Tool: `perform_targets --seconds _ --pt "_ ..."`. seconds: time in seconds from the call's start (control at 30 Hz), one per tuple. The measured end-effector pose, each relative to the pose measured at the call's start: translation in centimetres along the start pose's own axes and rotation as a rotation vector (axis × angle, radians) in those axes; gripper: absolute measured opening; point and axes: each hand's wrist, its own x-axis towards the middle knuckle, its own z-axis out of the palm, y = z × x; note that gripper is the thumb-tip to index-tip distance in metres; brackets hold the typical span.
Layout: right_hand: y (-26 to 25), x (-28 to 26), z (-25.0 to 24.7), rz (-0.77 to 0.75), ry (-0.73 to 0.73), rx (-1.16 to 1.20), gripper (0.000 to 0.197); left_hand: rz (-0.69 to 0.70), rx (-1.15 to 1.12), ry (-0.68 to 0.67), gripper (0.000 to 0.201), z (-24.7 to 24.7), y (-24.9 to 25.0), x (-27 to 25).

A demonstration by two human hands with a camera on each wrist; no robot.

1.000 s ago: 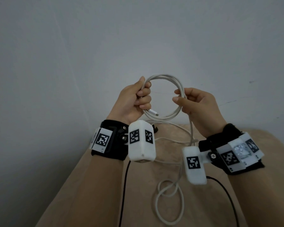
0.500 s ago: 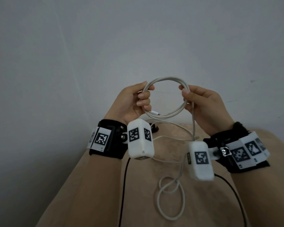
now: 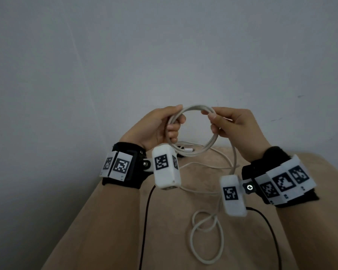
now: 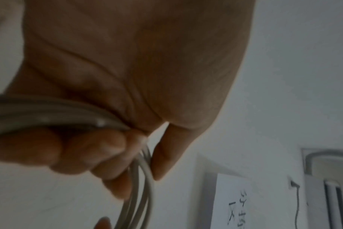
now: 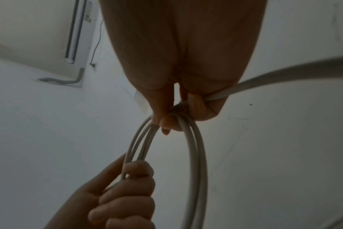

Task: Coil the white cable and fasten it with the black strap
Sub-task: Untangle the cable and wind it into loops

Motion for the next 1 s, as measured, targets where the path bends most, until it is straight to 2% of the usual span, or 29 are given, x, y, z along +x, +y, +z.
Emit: perform_targets --seconds 0.2,0.43,0.57,0.7,0.8,1.0 --pt "-0.3 -0.3 0.4 -0.110 -0.222 -0.298 0.023 -0.026 0.412 0.001 0.047 1.3 -0.1 0.1" --pt "-0.1 -0.2 0.6 -0.140 -0.207 -0.384 0.021 0.005 0.460 0.021 0.047 1.3 -0.1 0.3" --pt "-0.1 -0.2 0.8 -0.099 -0.136 -0.287 0.018 0.104 0.418 0.083 0.046 1.6 -0.1 0.6" --pt "-0.1 0.0 0.3 -0.024 -0.108 -0.113 0.021 0.174 0.277 0.154 0.045 1.0 0.1 0.6" --pt "0.0 0.0 0.0 0.029 -0.061 -0.101 0.023 0.216 0.179 0.204 0.044 0.2 0.3 0.4" --pt "-0.3 0.0 -0.6 0.064 0.006 -0.034 0.014 0.257 0.017 0.242 0.043 -0.5 0.2 0.4"
